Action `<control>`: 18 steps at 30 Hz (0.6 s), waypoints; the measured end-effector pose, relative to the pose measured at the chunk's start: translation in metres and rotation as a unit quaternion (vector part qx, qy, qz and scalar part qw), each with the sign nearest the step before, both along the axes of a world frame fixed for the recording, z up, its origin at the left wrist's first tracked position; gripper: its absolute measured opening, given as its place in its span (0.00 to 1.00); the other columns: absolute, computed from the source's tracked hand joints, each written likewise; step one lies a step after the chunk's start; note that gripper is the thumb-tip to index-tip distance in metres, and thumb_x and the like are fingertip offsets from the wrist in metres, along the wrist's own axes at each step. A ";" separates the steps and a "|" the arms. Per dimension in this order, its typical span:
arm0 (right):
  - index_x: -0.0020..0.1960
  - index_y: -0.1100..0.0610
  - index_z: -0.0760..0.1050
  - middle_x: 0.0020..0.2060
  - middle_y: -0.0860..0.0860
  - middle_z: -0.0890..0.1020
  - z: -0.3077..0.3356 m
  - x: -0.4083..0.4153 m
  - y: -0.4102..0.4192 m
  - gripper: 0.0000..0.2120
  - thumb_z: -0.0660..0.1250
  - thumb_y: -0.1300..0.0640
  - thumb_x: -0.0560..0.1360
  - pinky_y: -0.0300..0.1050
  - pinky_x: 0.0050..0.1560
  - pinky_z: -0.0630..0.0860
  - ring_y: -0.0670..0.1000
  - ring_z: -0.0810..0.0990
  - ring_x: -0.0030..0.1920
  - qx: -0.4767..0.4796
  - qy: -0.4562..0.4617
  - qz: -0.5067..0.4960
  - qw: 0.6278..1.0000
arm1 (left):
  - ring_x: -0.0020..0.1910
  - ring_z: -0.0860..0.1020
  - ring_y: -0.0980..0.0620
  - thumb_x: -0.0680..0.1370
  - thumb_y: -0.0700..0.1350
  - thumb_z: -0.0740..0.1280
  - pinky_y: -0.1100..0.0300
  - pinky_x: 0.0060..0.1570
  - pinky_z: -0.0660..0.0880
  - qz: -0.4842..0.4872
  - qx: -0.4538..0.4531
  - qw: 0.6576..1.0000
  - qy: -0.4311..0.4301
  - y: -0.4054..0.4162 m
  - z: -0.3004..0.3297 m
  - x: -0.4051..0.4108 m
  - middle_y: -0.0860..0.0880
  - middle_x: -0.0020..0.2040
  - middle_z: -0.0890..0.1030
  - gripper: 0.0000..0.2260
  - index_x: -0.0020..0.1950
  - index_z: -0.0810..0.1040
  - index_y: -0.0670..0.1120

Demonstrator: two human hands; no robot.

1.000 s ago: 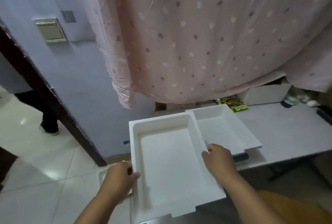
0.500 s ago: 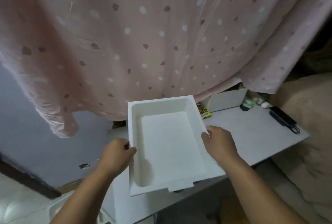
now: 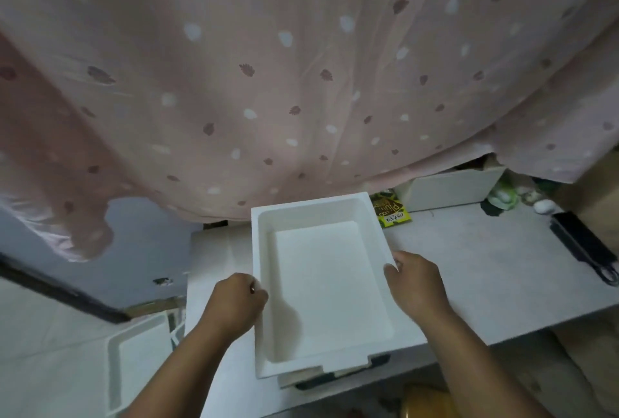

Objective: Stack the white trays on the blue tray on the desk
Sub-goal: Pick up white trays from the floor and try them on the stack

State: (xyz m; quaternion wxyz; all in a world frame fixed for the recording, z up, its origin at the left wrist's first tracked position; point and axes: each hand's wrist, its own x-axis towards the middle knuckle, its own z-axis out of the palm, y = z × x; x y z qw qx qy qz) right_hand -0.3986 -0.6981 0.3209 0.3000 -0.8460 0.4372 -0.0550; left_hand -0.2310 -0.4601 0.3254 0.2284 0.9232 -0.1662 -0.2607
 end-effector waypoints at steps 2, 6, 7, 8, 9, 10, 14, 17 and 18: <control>0.40 0.58 0.79 0.31 0.47 0.80 -0.016 0.000 -0.012 0.11 0.62 0.57 0.77 0.41 0.30 0.71 0.47 0.78 0.33 0.031 0.018 0.011 0.999 | 0.27 0.71 0.54 0.75 0.41 0.64 0.63 0.25 0.63 0.024 0.012 0.999 0.019 -0.006 -0.007 -0.007 0.52 0.27 0.74 0.14 0.29 0.69 0.47; 0.31 0.58 0.66 0.26 0.49 0.72 -0.034 0.004 -0.029 0.16 0.63 0.57 0.76 0.43 0.28 0.63 0.49 0.70 0.28 0.046 0.045 0.020 0.998 | 0.27 0.70 0.53 0.75 0.41 0.63 0.63 0.25 0.64 0.055 0.019 0.997 0.046 -0.015 -0.017 -0.014 0.51 0.28 0.74 0.13 0.30 0.70 0.45; 0.30 0.57 0.62 0.25 0.49 0.70 -0.037 0.006 -0.031 0.18 0.63 0.58 0.76 0.43 0.28 0.61 0.50 0.68 0.28 0.043 0.050 0.026 0.998 | 0.28 0.70 0.52 0.75 0.41 0.63 0.63 0.26 0.65 0.058 0.027 0.997 0.047 -0.017 -0.020 -0.016 0.50 0.29 0.74 0.13 0.30 0.71 0.45; 0.30 0.56 0.61 0.25 0.49 0.69 -0.040 0.008 -0.034 0.18 0.62 0.58 0.76 0.43 0.28 0.60 0.50 0.67 0.27 0.041 0.052 0.032 0.997 | 0.28 0.71 0.52 0.76 0.42 0.62 0.62 0.27 0.65 0.061 0.033 0.996 0.047 -0.018 -0.023 -0.018 0.50 0.30 0.75 0.12 0.32 0.72 0.44; 0.30 0.56 0.60 0.25 0.49 0.69 -0.043 0.010 -0.036 0.18 0.62 0.58 0.76 0.43 0.28 0.60 0.50 0.67 0.27 0.044 0.053 0.033 0.997 | 0.29 0.72 0.52 0.76 0.42 0.62 0.62 0.28 0.66 0.060 0.038 0.996 0.046 -0.019 -0.025 -0.019 0.50 0.31 0.76 0.12 0.33 0.75 0.44; 0.30 0.56 0.61 0.25 0.49 0.69 -0.046 0.012 -0.039 0.18 0.62 0.58 0.75 0.43 0.28 0.60 0.51 0.67 0.27 0.046 0.054 0.035 0.997 | 0.30 0.73 0.53 0.77 0.43 0.62 0.62 0.28 0.67 0.060 0.040 0.996 0.045 -0.019 -0.029 -0.020 0.50 0.32 0.77 0.12 0.35 0.76 0.44; 0.29 0.56 0.59 0.24 0.49 0.67 -0.054 0.016 -0.044 0.18 0.63 0.59 0.74 0.43 0.29 0.59 0.51 0.66 0.27 0.044 0.057 0.042 0.996 | 0.31 0.74 0.56 0.80 0.47 0.62 0.64 0.28 0.66 0.057 0.052 0.996 0.037 -0.021 -0.037 -0.022 0.52 0.33 0.78 0.12 0.37 0.77 0.47; 0.30 0.55 0.56 0.25 0.49 0.62 -0.061 0.016 -0.043 0.19 0.63 0.60 0.74 0.43 0.30 0.57 0.50 0.61 0.27 0.048 0.034 0.039 0.998 | 0.32 0.74 0.57 0.80 0.47 0.63 0.65 0.29 0.67 0.063 0.054 0.996 0.035 -0.021 -0.043 -0.021 0.52 0.35 0.79 0.11 0.39 0.78 0.48; 0.30 0.55 0.56 0.25 0.49 0.62 -0.063 0.016 -0.043 0.19 0.63 0.60 0.74 0.43 0.31 0.57 0.50 0.61 0.27 0.044 0.030 0.039 0.998 | 0.32 0.75 0.57 0.79 0.47 0.63 0.66 0.29 0.67 0.065 0.055 0.996 0.031 -0.021 -0.044 -0.021 0.52 0.35 0.79 0.10 0.39 0.79 0.49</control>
